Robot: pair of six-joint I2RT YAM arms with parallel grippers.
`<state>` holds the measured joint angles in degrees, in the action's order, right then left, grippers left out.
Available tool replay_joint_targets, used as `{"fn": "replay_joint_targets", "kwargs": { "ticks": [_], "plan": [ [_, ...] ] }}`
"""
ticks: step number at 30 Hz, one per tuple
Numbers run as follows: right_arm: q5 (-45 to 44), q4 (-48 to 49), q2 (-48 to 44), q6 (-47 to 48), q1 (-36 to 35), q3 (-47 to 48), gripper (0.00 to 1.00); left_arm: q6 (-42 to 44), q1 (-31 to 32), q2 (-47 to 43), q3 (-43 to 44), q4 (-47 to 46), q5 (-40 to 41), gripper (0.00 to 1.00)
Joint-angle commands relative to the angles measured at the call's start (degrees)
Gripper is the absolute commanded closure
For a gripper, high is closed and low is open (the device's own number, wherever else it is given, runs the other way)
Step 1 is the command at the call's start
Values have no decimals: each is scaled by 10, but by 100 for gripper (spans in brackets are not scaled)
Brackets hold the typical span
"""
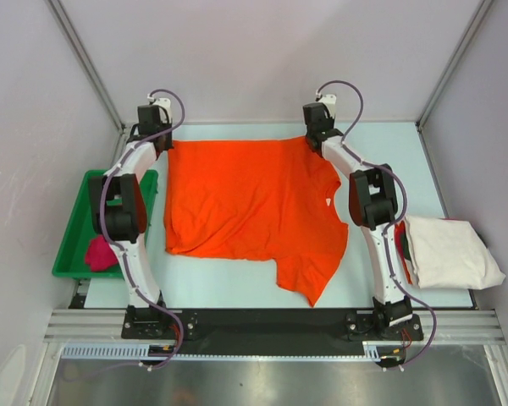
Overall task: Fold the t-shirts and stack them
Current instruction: Flatten out the tshirt
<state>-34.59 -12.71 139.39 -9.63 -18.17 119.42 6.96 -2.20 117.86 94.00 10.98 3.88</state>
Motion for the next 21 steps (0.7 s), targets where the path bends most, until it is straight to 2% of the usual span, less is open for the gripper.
{"fn": "replay_joint_targets", "kwargs": {
  "ticks": [1,2,3,4,5,6,7,8,9,16,19,21],
  "plan": [
    [2,-2,22,-9,13,36,100,-5,3,27,64,6,21,93],
    [3,-1,27,-11,15,39,95,-6,4,35,67,6,23,81],
    [8,1,28,-12,16,39,88,-7,4,35,71,6,24,77],
    [11,3,29,-16,17,39,68,-11,6,36,73,4,24,70],
    [15,5,29,-18,18,40,54,-12,5,35,73,4,24,51],
    [22,8,29,-19,19,42,39,-14,6,33,73,-2,24,41],
    [23,9,29,-20,19,45,20,-15,7,28,72,-1,29,31],
    [22,12,24,-22,19,47,10,-14,6,25,71,-4,31,11],
    [24,15,19,-22,19,49,1,-16,8,13,68,-10,32,1],
    [28,3,-60,-17,-4,37,0,-1,12,-80,30,3,20,0],
    [23,-7,-127,-19,-29,-29,0,-8,14,-150,-20,23,6,0],
    [-2,-7,-170,-28,-57,-77,0,-13,16,-194,-84,25,-15,0]
  ]
}}
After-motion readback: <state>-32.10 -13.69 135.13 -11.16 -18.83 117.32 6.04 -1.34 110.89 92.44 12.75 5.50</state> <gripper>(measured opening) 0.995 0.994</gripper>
